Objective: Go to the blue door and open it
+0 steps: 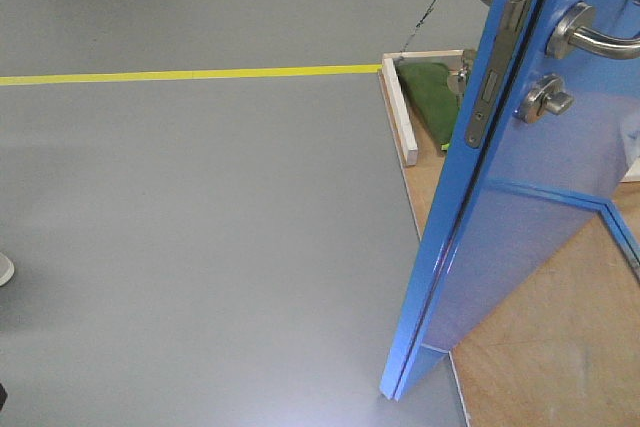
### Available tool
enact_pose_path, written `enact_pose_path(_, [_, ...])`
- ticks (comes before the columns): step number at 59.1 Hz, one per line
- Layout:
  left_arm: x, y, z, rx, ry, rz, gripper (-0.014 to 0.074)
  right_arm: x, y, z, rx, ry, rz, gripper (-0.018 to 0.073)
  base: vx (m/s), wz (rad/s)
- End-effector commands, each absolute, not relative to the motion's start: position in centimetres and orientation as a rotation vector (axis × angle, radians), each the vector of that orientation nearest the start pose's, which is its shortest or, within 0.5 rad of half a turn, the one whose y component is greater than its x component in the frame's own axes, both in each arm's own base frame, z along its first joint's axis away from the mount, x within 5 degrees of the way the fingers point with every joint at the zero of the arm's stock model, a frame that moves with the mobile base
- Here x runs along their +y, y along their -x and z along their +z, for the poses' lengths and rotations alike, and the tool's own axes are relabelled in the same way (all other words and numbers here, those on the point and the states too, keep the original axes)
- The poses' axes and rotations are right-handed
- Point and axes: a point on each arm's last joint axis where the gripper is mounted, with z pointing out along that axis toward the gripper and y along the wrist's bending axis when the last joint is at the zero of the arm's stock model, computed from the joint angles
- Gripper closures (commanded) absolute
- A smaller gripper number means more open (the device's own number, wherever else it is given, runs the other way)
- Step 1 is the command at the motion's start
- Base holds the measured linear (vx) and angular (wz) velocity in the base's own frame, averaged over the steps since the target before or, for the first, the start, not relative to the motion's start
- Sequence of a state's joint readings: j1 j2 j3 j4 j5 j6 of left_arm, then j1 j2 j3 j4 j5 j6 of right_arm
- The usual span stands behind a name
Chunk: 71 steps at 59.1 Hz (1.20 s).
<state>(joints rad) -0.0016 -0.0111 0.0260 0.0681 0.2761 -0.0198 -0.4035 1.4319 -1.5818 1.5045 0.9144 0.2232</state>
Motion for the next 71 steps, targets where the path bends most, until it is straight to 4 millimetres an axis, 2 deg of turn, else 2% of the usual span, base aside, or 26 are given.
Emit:
enact_pose_path(1, [0.07, -5.43, 19.72, 1.65, -0.029, 0.033, 0.0524, -4.41, -28.59, 51.72, 1.411, -0.811, 1.677, 0.0547, 0.0, 0.0])
enact_pose_path(37, [0.07, -5.43, 19.72, 1.65, -0.029, 0.033, 0.0524, -4.41, -28.59, 51.72, 1.411, -0.811, 1.677, 0.0547, 0.03, 0.0])
enact_pose_path(71, [0.07, -5.43, 19.72, 1.65, -0.029, 0.033, 0.0524, -4.4, -28.58, 51.72, 1.411, -0.81, 1.678, 0.0547, 0.14, 0.05])
